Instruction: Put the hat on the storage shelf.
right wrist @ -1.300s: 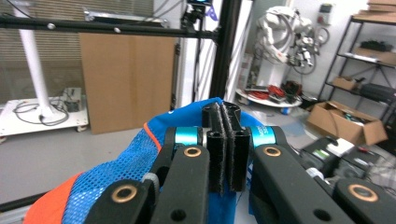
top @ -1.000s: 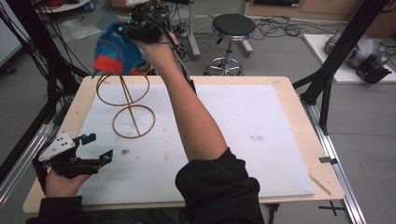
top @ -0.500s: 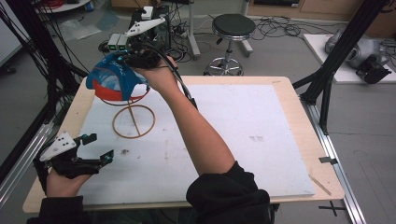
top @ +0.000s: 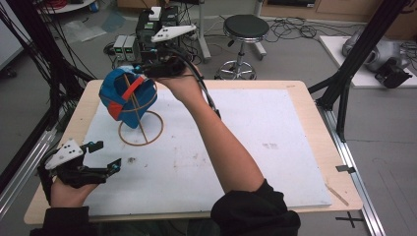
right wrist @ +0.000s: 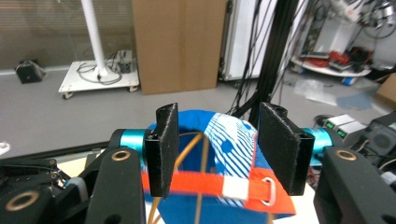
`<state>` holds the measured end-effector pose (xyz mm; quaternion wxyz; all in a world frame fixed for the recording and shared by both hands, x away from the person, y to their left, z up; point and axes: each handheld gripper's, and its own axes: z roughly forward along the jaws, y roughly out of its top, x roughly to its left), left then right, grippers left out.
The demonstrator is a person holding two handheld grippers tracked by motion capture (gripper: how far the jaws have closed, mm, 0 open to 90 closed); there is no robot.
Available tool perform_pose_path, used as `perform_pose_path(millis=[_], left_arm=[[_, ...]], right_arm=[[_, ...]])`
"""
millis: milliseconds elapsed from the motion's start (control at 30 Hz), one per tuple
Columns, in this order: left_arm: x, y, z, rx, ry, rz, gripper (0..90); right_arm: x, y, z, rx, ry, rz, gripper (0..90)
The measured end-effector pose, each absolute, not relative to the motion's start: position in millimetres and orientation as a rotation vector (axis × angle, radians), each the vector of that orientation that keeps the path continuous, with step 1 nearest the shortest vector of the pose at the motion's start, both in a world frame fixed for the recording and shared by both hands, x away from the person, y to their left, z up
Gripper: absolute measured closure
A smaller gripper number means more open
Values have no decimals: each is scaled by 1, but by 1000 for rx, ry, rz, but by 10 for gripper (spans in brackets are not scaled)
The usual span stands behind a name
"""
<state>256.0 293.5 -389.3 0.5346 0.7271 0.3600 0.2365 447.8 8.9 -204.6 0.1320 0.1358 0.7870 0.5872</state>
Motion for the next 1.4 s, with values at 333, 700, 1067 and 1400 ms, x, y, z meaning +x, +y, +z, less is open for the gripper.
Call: perform_pose_path(millis=[333,700,1067,1400], left_arm=[[256,293,-388,1729,854,563,83],[256,292,-388,1738,864,569,83],[260,282,-386,1758,847,575,83],[264,273,-384,1755,831,569,83]], right_arm=[[419,-68,-205,427,2174,1755,404],[390,-181,-239,633,2074,1678,247],[354,-266,-298,830,2026,1583,151],[319,-314,-359,973,1957,1617,118]])
